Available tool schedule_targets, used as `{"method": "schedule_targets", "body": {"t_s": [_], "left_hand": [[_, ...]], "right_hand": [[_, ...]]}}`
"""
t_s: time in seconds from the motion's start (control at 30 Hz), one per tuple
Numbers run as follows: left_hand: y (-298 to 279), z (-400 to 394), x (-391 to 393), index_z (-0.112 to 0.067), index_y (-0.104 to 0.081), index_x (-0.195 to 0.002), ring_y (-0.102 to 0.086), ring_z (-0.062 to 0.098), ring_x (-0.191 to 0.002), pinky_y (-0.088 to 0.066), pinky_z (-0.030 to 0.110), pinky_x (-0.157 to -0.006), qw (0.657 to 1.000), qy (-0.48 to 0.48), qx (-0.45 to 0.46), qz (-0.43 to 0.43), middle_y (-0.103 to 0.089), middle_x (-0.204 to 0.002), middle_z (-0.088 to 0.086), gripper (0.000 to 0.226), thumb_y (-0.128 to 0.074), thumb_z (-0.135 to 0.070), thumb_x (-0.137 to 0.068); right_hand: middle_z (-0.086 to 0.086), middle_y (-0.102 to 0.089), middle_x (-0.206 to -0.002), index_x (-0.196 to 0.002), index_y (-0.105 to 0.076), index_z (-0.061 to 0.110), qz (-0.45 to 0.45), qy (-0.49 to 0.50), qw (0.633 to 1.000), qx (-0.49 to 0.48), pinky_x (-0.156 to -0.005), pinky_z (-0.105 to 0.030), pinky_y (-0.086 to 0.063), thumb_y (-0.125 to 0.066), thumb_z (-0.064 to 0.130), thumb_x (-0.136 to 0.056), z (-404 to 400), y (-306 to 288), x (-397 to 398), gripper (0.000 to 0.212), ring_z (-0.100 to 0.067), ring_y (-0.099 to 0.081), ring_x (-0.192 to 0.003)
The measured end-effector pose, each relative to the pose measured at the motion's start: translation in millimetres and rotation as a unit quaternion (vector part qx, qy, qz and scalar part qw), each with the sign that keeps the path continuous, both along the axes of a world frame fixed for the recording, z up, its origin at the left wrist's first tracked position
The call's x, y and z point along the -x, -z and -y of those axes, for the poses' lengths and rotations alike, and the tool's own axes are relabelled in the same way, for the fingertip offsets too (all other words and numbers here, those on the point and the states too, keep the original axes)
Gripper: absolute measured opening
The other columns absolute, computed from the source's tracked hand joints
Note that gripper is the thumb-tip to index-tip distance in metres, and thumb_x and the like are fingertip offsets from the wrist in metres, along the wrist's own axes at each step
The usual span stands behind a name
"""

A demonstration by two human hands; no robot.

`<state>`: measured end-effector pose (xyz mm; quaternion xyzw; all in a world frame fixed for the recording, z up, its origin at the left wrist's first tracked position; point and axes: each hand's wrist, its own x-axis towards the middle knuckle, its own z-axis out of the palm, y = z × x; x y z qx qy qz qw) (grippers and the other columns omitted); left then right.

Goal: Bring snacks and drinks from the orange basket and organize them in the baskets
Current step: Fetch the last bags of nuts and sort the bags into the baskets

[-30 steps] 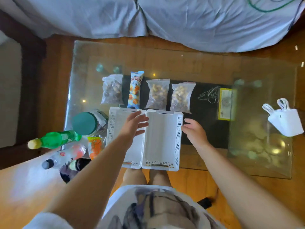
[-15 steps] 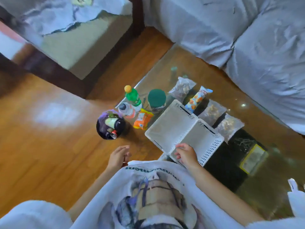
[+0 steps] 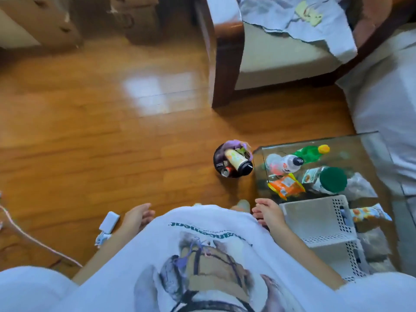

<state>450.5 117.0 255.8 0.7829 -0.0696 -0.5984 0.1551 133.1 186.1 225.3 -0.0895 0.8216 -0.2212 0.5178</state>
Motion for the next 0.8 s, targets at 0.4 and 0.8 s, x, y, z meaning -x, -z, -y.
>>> {"method": "schedule_targets", "body": {"t_s": [0.4,0.8], "left_hand": [[6,54,-90,-0.016,-0.052,-0.11,-0.05,0.012,-0.065,-0.039,0.024,-0.061,0.988,-0.129,0.059,-0.061,-0.059,-0.081,0.001,0.016,-0.046,-0.02,-0.096],[13,146,-251,-0.008,-0.057,-0.117,-0.055,0.007,-0.049,-0.04,0.015,-0.041,0.96,-0.278,0.041,-0.016,-0.057,-0.073,0.004,0.024,-0.045,-0.015,-0.097]], "right_hand": [[-0.012,-0.057,-0.075,-0.103,-0.054,0.009,-0.006,-0.083,0.995,-0.056,-0.052,-0.025,-0.038,-0.045,0.001,-0.09,126,2,-80,0.018,-0.017,-0.049,-0.055],[-0.008,-0.05,-0.066,-0.099,-0.053,0.005,0.004,-0.305,0.95,-0.065,-0.047,-0.023,-0.033,-0.046,0.004,-0.092,359,8,-282,0.01,-0.017,-0.043,-0.05]]}}
